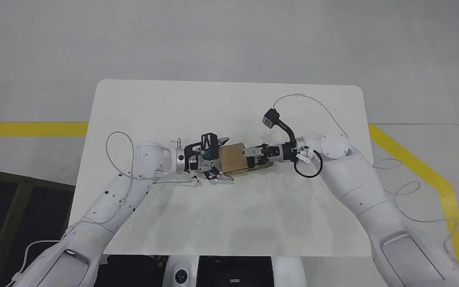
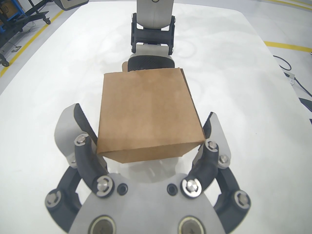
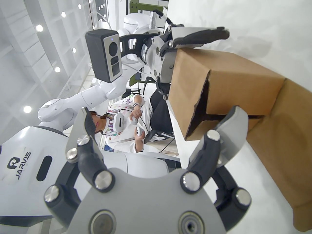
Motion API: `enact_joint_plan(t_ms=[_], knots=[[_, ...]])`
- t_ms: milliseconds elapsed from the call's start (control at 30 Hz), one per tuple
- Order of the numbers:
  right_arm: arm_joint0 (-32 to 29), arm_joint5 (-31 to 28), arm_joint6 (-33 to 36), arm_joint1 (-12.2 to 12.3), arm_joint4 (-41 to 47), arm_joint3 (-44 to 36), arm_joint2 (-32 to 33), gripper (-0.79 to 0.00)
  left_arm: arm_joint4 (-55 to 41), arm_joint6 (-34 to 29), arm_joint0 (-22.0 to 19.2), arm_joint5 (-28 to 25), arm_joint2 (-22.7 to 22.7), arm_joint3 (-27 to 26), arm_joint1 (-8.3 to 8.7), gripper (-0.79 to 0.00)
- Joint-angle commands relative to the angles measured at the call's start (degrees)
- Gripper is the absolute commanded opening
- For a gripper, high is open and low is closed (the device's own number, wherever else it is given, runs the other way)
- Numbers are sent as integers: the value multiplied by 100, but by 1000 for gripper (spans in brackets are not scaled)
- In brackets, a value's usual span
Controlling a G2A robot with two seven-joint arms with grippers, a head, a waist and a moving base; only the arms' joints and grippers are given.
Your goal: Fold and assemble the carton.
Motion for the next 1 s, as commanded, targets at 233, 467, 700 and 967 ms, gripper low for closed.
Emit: enact_joint_plan(t_ms=[233, 467, 700, 967], knots=[[64, -64, 178, -141, 319, 213, -153, 0, 27, 11, 16, -6, 8, -28, 2, 0], [201, -6, 260, -266, 432, 354, -320, 0, 38, 13, 1, -39, 16, 2, 1, 0], [252, -42, 223, -377, 492, 512, -454, 0, 103, 84, -17, -106, -11, 35, 20, 0], [303, -111, 154, -473, 470, 651, -537, 0, 99, 189, 19, -219, -76, 28, 57, 0]])
